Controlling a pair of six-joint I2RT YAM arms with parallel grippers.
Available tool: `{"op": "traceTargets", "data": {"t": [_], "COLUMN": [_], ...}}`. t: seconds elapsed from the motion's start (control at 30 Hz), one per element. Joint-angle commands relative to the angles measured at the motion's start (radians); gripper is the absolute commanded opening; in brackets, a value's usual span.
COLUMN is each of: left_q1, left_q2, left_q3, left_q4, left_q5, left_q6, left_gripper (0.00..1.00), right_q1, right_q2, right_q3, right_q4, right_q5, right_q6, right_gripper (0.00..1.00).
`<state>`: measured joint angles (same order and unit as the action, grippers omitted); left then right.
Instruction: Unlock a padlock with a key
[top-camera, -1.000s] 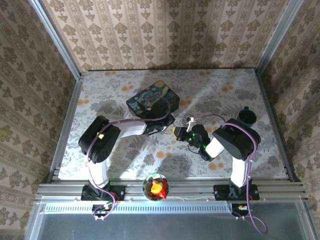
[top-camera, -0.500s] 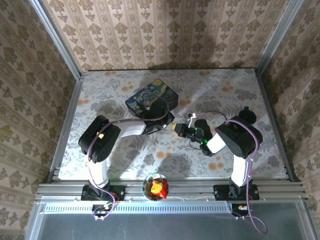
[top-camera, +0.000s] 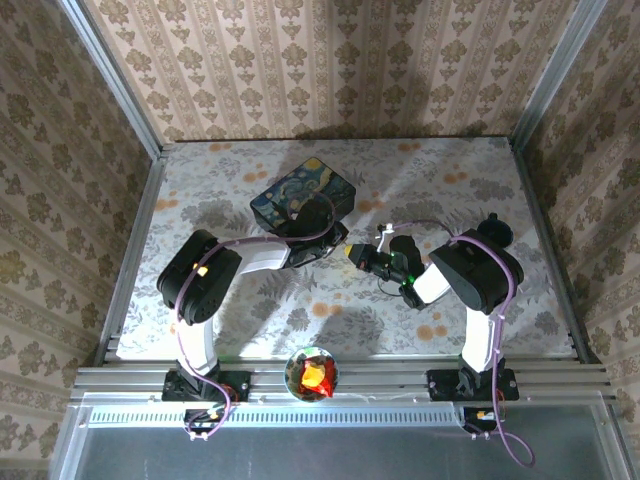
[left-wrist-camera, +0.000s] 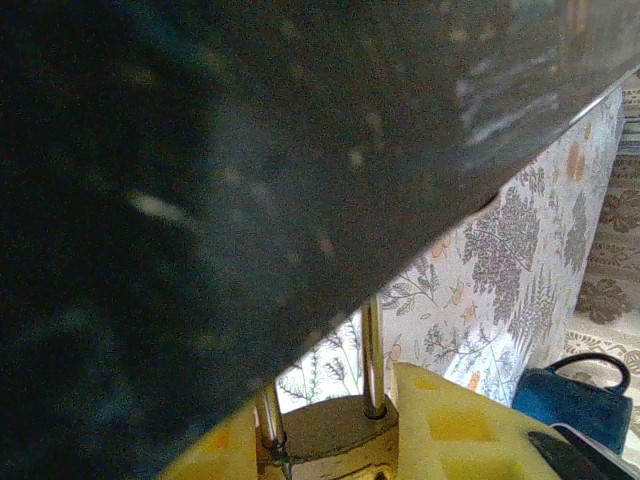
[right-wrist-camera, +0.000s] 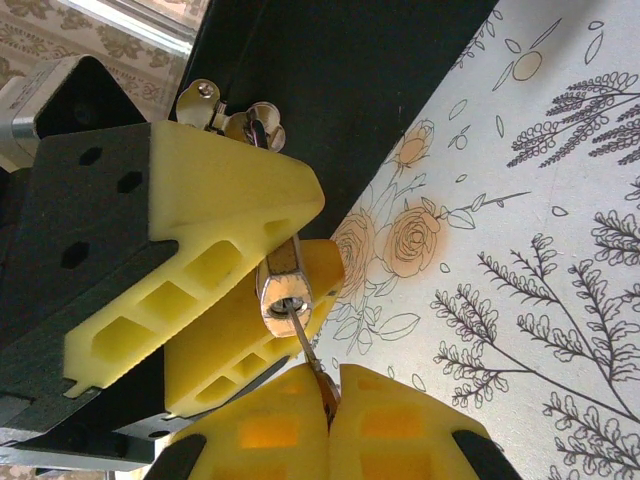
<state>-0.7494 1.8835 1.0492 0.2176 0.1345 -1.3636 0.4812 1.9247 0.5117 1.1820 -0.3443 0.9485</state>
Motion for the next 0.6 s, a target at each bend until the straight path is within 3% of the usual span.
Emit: {"op": "traceTargets", "data": {"t": [0.0, 0.1, 0.27, 0.4, 0.57], "left_q1": [-0.053, -0.052, -0.046, -0.048, -0.047], "left_q2": [0.037, 0.024, 0.012, 0.010, -0.002], "left_q3": [-0.023, -0.023, -0.013, 0.005, 0.014], "left_q4": [0.039, -0.003, -0.072, -0.090, -0.112], "left_q5": [0.366, 0.372, 0.371, 0.373, 0.372], "left_q6": [-0.156, -0.147, -0.120, -0.106, -0.087], "left_gripper": [0.00, 0.00, 0.00, 0.00, 0.00], "right_q1": [0.016, 0.020, 0.023, 0.023, 0.021], "right_q2": [-0.012, -0.073, -0.232, -0.289, -0.310], "right_q3": [0.082, 0.113, 0.133, 0.203, 0.251], "right_q4": [0.057, -0.102, -0.394, -0.594, -0.716], "right_q5": [-0.016, -0.011, 0.099, 0.095, 0.100], "right_q6": [0.022, -0.011, -0.056, -0.074, -0.114], "right_gripper": [0.00, 0.00, 0.00, 0.00, 0.00]}}
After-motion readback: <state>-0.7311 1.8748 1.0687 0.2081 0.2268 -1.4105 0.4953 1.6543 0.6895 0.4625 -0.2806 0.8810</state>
